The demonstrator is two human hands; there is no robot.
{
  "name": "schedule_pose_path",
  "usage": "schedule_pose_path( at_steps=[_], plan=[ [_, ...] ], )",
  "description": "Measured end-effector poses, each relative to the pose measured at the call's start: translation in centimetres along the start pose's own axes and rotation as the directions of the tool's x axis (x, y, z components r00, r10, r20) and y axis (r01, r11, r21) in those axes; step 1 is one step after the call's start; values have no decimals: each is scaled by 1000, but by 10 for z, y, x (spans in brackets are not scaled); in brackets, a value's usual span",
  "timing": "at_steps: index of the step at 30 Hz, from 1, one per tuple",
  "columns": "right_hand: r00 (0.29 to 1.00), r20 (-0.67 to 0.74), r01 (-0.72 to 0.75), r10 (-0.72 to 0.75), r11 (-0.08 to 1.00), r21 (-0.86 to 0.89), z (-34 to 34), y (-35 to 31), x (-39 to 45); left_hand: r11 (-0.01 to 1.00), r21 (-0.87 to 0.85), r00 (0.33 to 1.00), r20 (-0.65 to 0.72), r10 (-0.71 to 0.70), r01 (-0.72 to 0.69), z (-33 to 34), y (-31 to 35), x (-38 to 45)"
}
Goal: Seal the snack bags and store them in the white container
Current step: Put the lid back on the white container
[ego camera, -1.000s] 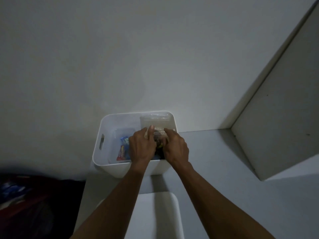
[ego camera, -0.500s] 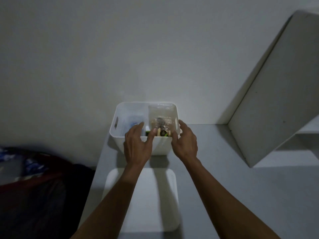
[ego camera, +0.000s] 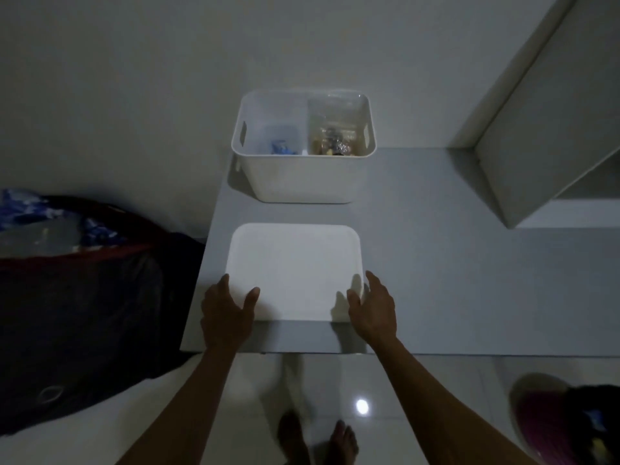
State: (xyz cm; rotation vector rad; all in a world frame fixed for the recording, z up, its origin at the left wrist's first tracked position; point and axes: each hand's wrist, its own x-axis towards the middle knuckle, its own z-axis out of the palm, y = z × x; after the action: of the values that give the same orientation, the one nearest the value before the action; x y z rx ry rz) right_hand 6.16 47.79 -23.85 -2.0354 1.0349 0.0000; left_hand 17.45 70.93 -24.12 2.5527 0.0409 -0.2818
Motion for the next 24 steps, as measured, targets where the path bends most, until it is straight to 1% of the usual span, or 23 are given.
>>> schedule_pose_path(
  at_steps=[3, 6, 8, 10, 13, 16, 19, 21, 22, 24],
  plan=[
    [1000, 4, -2, 2, 1000, 11, 12, 5, 8, 999, 23, 999, 30, -34, 33, 9, -9, 19],
    [999, -25, -30, 31, 999, 35, 26, 7, 18, 998, 37, 996, 72, -59, 56, 20, -16, 37],
    [997, -60, -42, 44, 998, 38, 34, 7, 21, 995, 98, 997, 71, -42, 35, 28, -18, 45],
    [993, -100, -61, 66, 997, 52, 42, 6, 22, 993, 117, 999, 43, 0, -5, 34, -20, 47],
    [988, -130, -76, 89, 992, 97, 45, 5, 21, 997, 69, 999, -26, 37, -35, 37, -21, 45],
    [985, -145, -67, 92, 983, 173, 45, 8, 19, 999, -41, 998, -55, 11, -13, 36, -20, 47],
    [982, -170, -37, 77, 972, 231, 41, 7, 10, 989, -146, 999, -37, -17, 11, 29, -22, 45],
    [979, -178, -43, 97, 958, 284, 36, 3, 1, 975, -218, 999, 3, -37, 37, 21, -21, 40],
    [978, -181, -44, 102, 954, 298, 33, 1, -4, 970, -236, 999, 19, -49, 52, 13, -18, 36],
    [977, -191, -33, 93, 955, 294, 24, -6, -17, 973, -229, 1000, 14, -28, 30, -1, -13, 27]
  ],
)
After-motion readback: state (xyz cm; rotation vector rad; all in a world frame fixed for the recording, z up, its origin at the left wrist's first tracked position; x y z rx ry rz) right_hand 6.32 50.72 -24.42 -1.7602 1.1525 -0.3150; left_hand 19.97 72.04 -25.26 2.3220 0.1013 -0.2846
